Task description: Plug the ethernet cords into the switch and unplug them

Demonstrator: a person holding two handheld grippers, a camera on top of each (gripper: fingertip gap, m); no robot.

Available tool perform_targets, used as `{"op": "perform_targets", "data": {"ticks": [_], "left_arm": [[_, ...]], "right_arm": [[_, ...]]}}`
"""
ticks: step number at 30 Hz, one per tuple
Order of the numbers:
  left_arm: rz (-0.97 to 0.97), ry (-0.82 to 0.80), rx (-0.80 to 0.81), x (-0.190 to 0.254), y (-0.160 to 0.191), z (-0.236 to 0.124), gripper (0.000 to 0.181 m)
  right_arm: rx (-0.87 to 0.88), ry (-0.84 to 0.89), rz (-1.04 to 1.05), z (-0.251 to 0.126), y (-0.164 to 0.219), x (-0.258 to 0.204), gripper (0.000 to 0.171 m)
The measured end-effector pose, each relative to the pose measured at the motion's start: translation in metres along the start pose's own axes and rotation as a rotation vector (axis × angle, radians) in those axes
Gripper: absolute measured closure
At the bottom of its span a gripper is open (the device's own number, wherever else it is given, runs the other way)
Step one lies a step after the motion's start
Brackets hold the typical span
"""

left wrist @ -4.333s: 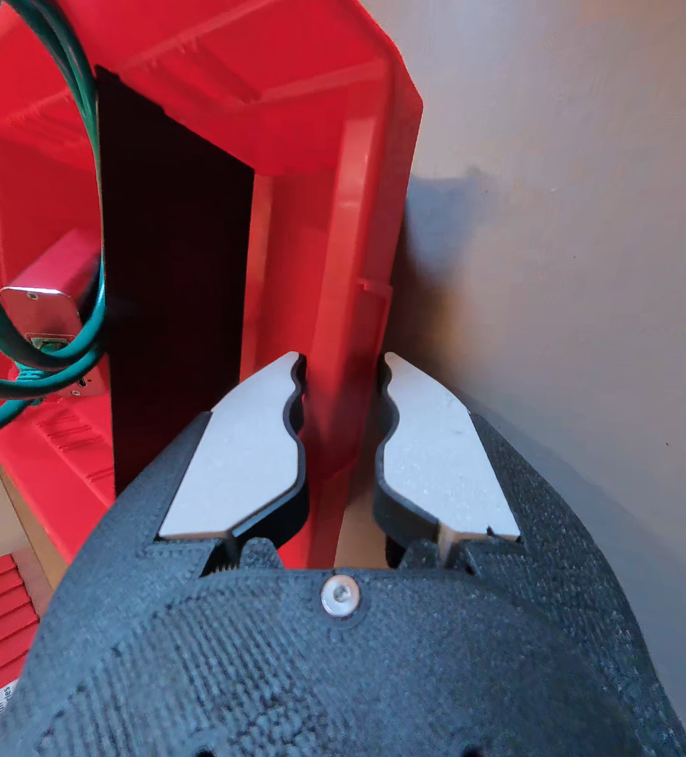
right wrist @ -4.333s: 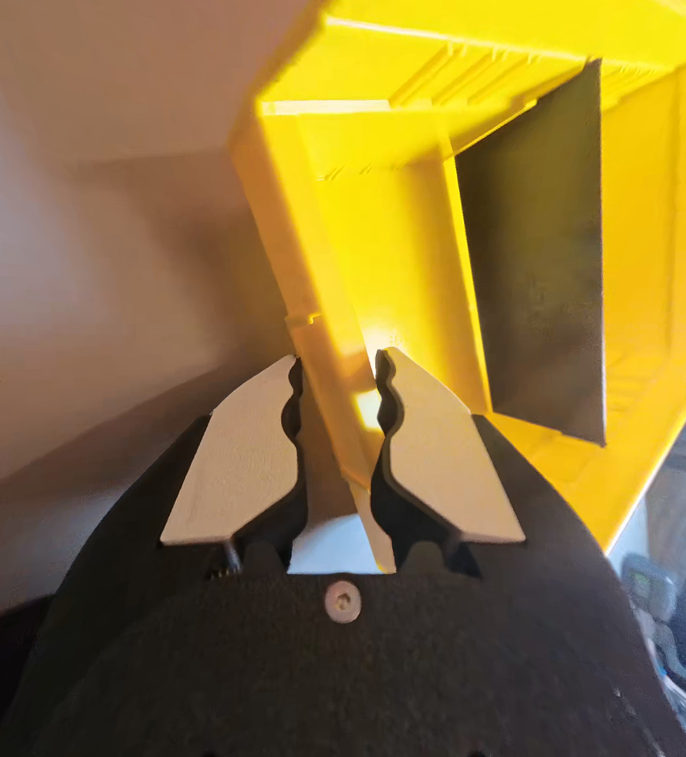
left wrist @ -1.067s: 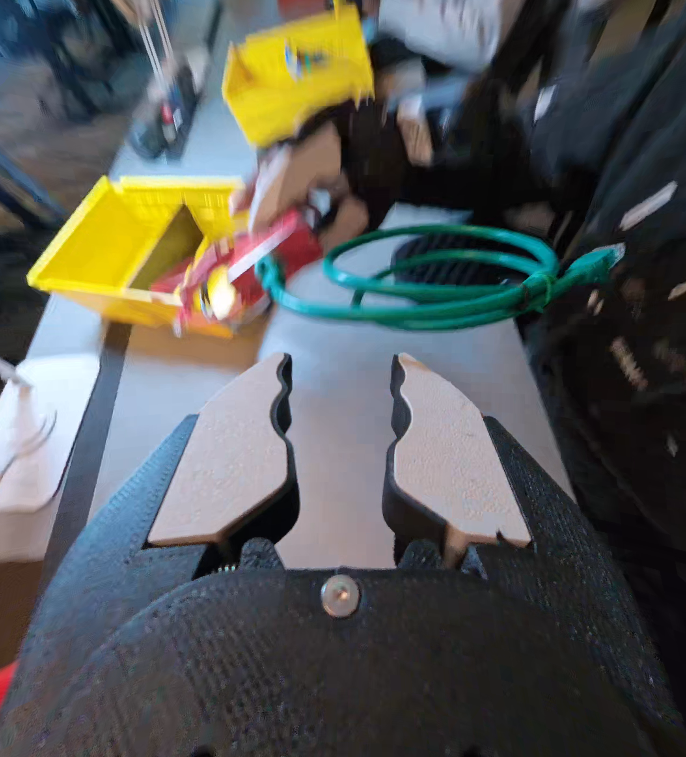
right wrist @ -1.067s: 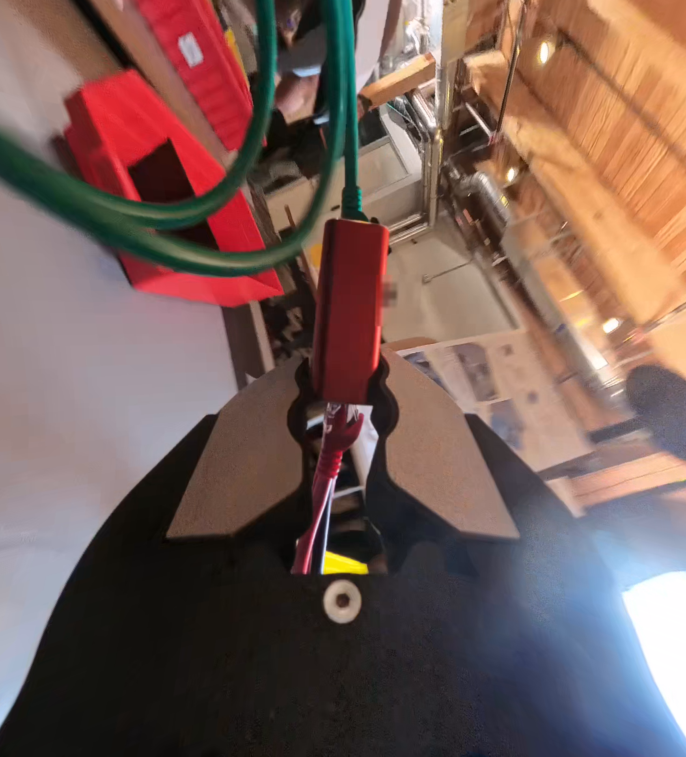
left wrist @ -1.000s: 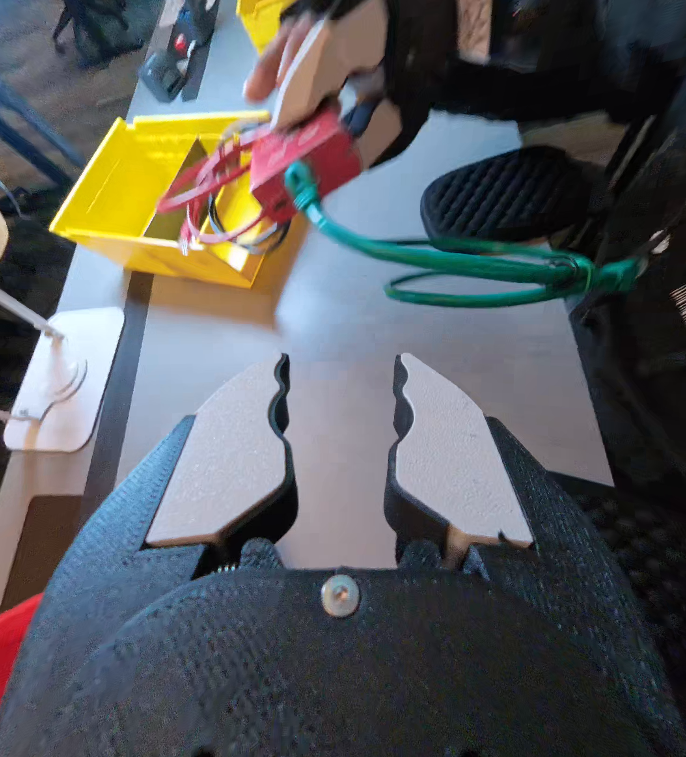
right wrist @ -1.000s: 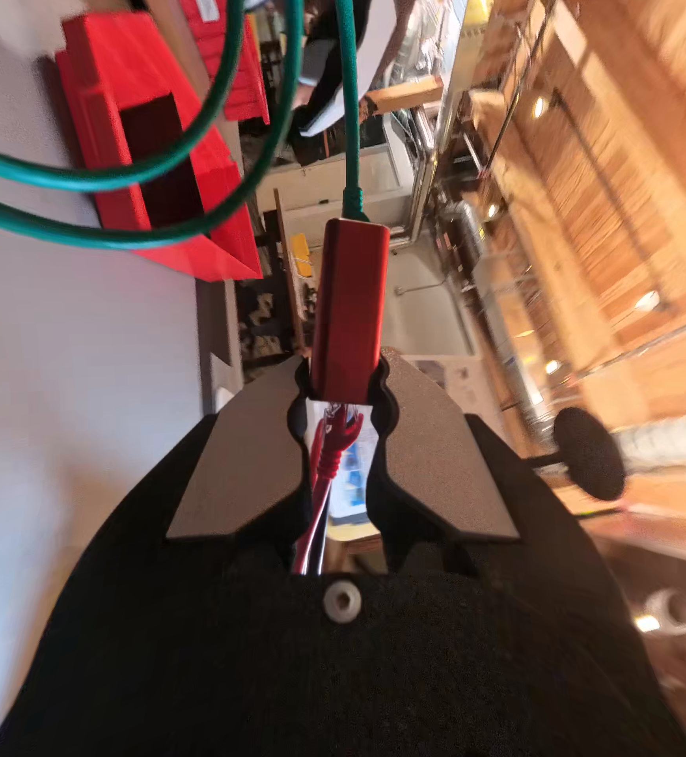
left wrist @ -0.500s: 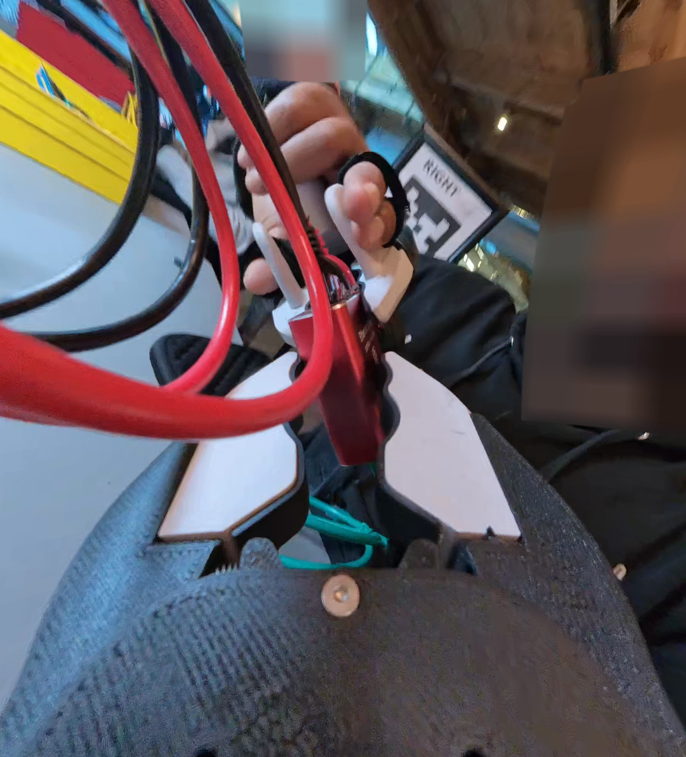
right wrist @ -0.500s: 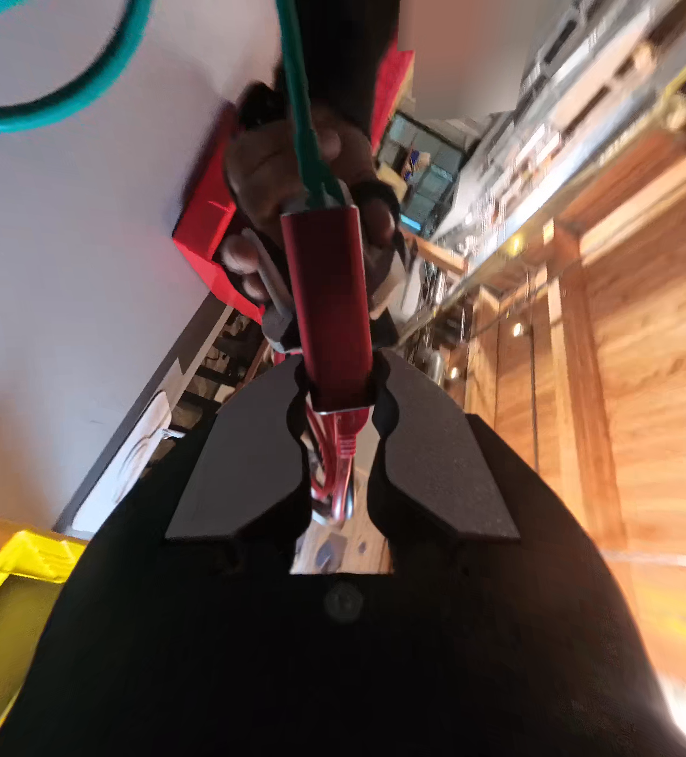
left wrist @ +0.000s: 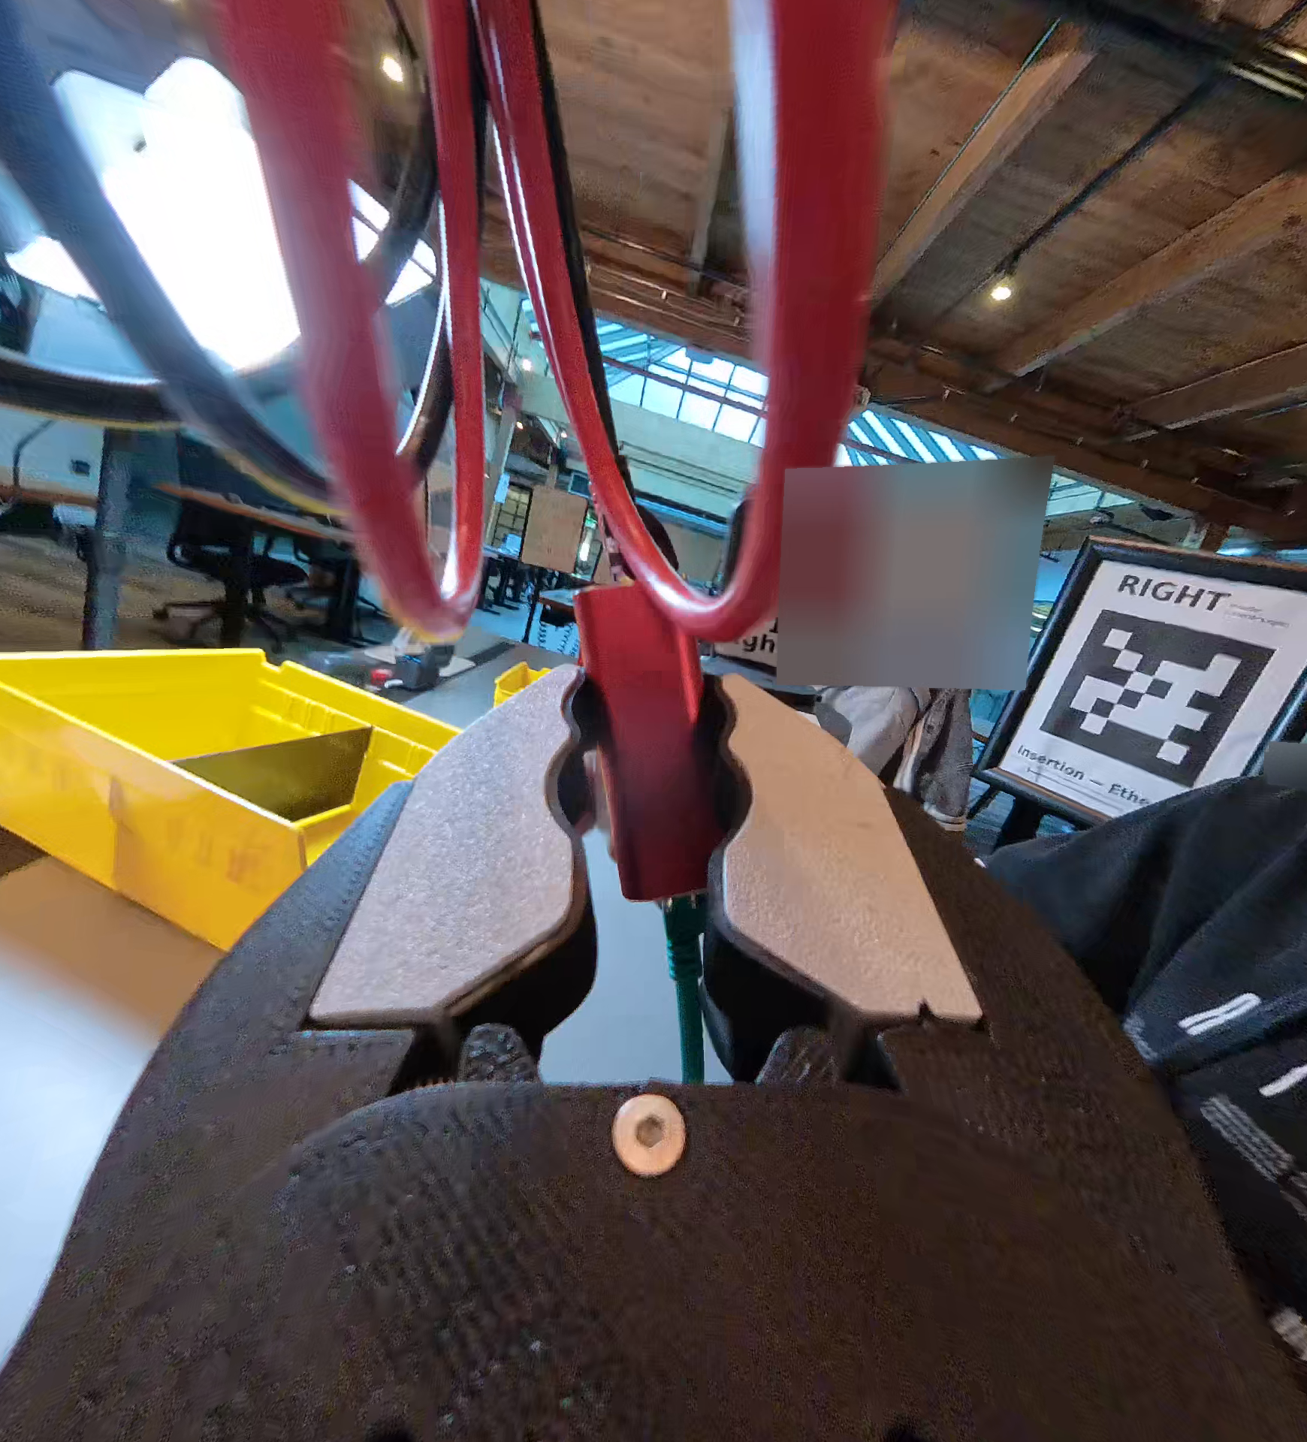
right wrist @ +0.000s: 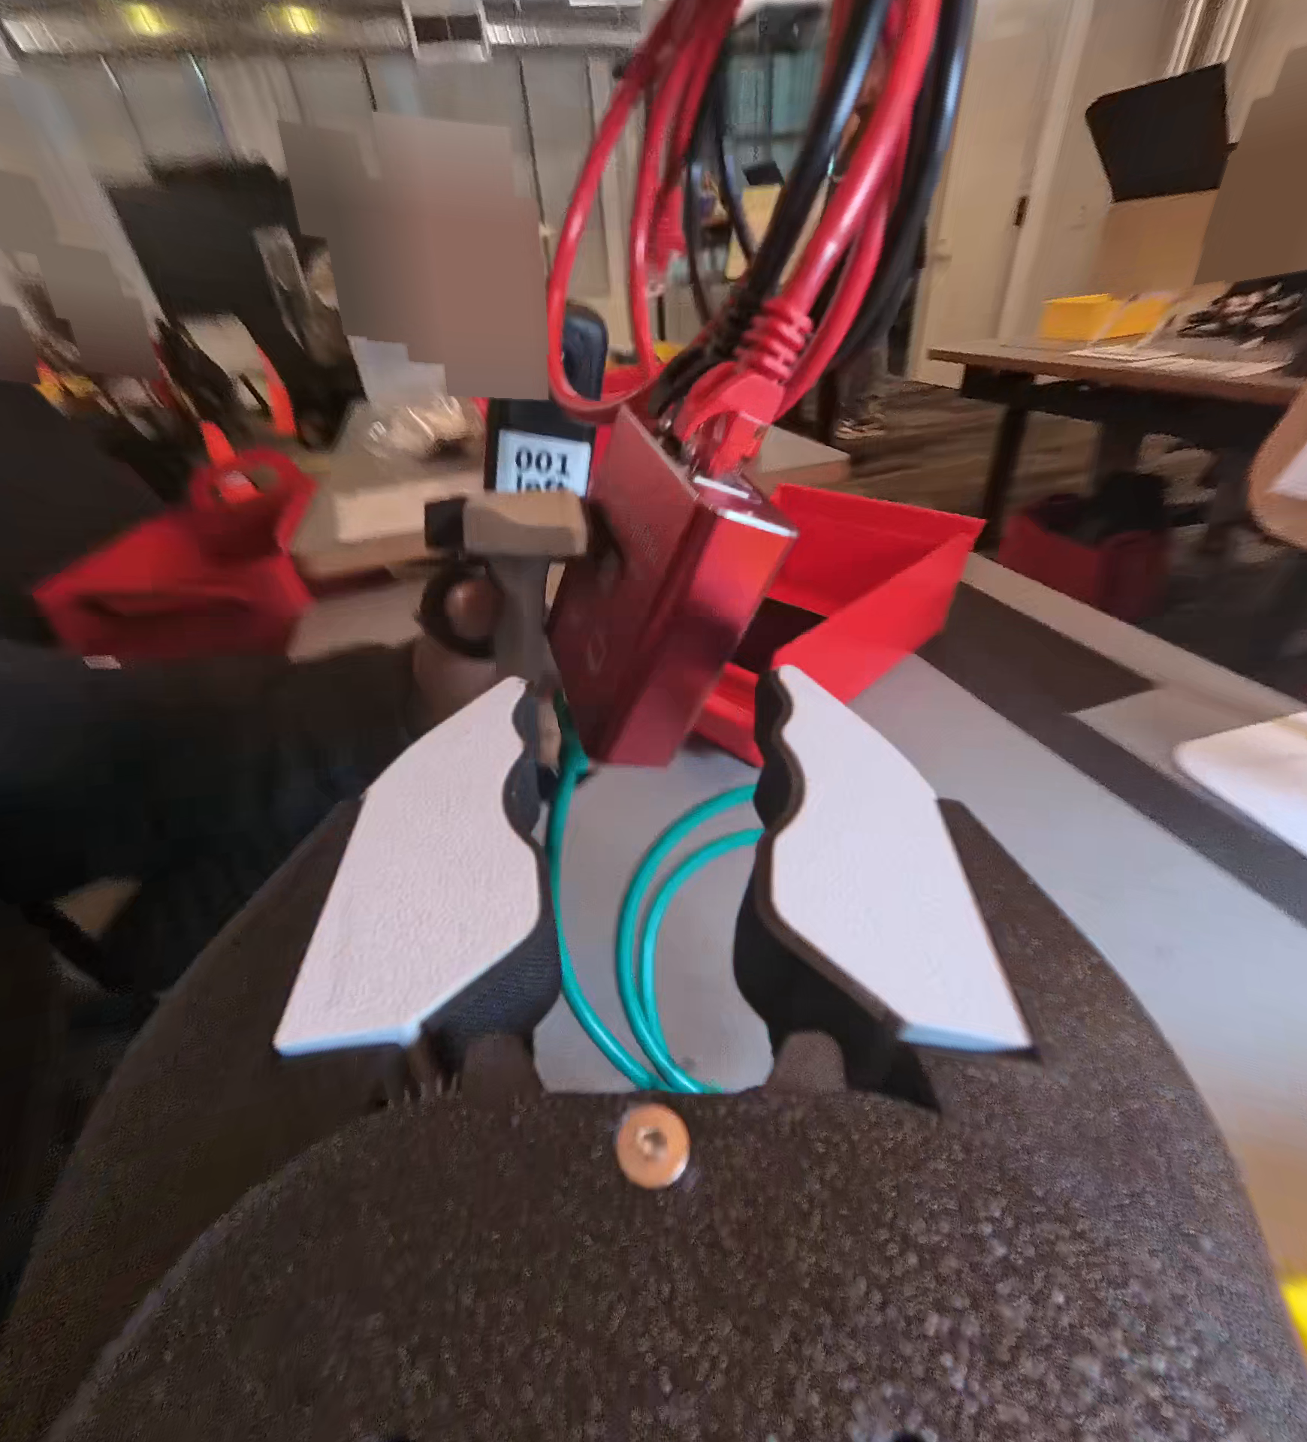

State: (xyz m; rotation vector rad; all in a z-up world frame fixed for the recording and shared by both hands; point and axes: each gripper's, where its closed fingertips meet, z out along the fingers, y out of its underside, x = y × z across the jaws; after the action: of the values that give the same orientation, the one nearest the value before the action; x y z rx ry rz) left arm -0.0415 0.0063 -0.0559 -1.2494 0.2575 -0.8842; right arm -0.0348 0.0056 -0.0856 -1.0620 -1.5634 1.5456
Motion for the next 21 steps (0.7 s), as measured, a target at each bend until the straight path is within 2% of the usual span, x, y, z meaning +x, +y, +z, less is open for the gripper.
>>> {"op": "perform_targets", "data": {"ticks": [1,3,5,8,13,19,21], "left_arm": [[0.025,-0.011,0.003,0.001,0.004,0.001,0.153],[0.058,-0.038,0.025,0.000,0.009,-0.003,0.154],[0.053,-0.027,-0.048,-0.001,0.023,-0.009,0.154],[0.089,-0.005,-0.161,0.001,0.042,-0.013,0.152],[0.190,-0.028,-0.270,0.002,0.061,-0.007,0.153],[0.188,-0.049,-0.273,-0.004,0.066,-0.009,0.153],[0.171,-0.070,-0.230,-0.008,0.062,-0.010,0.154]], "right_arm": [[0.023,-0.009,0.038,0.006,0.001,0.000,0.132],[0.028,-0.015,0.018,0.010,0.006,0.000,0.137],[-0.020,-0.016,-0.084,0.006,0.014,-0.002,0.141],[-0.148,0.004,-0.225,0.002,0.029,-0.005,0.142],[-0.116,-0.025,-0.159,-0.001,0.034,-0.007,0.142],[-0.089,-0.038,-0.125,0.000,0.042,-0.003,0.141],[-0.044,-0.035,-0.085,-0.001,0.041,0.001,0.141]]}}
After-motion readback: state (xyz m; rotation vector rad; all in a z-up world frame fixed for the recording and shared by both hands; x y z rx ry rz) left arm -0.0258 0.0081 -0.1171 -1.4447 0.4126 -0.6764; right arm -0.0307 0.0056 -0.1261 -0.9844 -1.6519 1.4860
